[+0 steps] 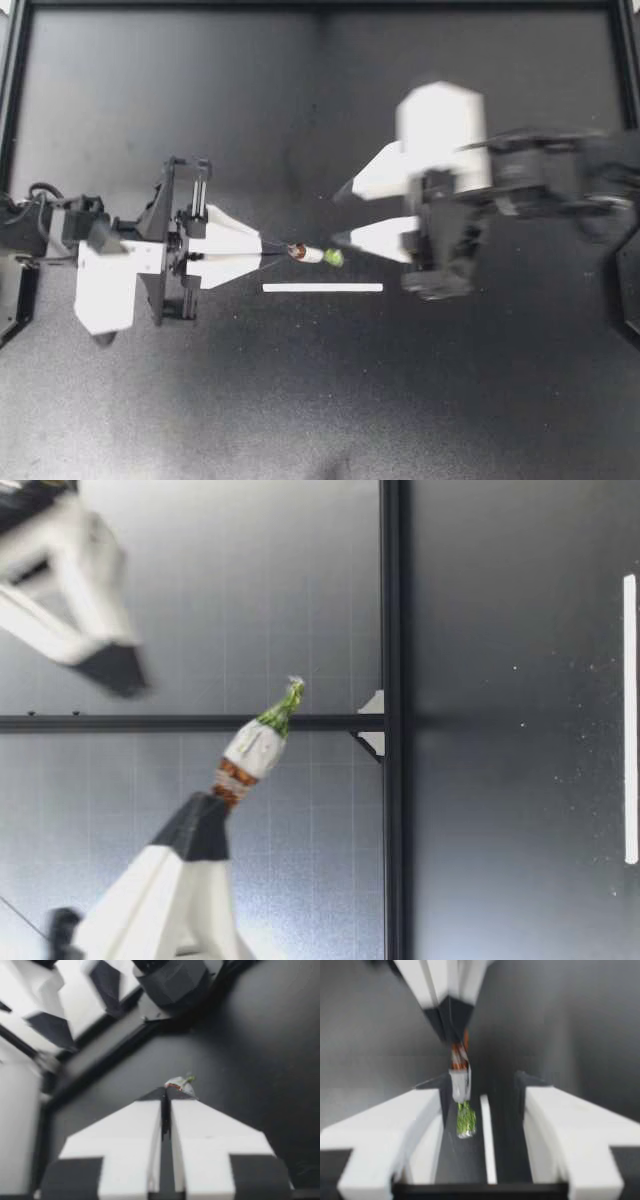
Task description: Pick up the candy and unwrap it.
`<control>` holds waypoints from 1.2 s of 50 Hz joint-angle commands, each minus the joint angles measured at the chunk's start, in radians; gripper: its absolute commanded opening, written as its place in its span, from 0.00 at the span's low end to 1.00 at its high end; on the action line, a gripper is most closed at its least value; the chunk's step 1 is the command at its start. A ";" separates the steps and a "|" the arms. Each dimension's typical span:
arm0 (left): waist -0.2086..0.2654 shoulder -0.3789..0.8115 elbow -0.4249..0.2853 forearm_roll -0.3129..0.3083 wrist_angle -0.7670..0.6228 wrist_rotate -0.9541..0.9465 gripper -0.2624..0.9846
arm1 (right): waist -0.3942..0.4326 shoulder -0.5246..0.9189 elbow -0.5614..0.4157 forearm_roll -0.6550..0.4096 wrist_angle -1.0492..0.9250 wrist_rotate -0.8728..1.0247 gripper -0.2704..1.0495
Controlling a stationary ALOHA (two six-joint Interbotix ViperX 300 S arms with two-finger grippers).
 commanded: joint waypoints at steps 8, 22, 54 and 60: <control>-0.012 -0.067 -0.029 0.011 -0.046 0.245 0.13 | -0.008 -0.067 0.147 0.008 -0.443 0.129 0.58; -0.057 -0.057 -0.018 0.037 -0.120 0.446 0.13 | -0.008 0.018 0.107 -0.132 -0.506 0.307 0.58; -0.060 -0.049 0.009 0.037 -0.198 0.466 0.13 | -0.117 0.216 0.083 -0.580 -0.902 0.985 0.58; -0.060 -0.049 0.014 0.037 -0.213 0.466 0.13 | -0.123 0.235 0.077 -0.589 -0.919 1.002 0.58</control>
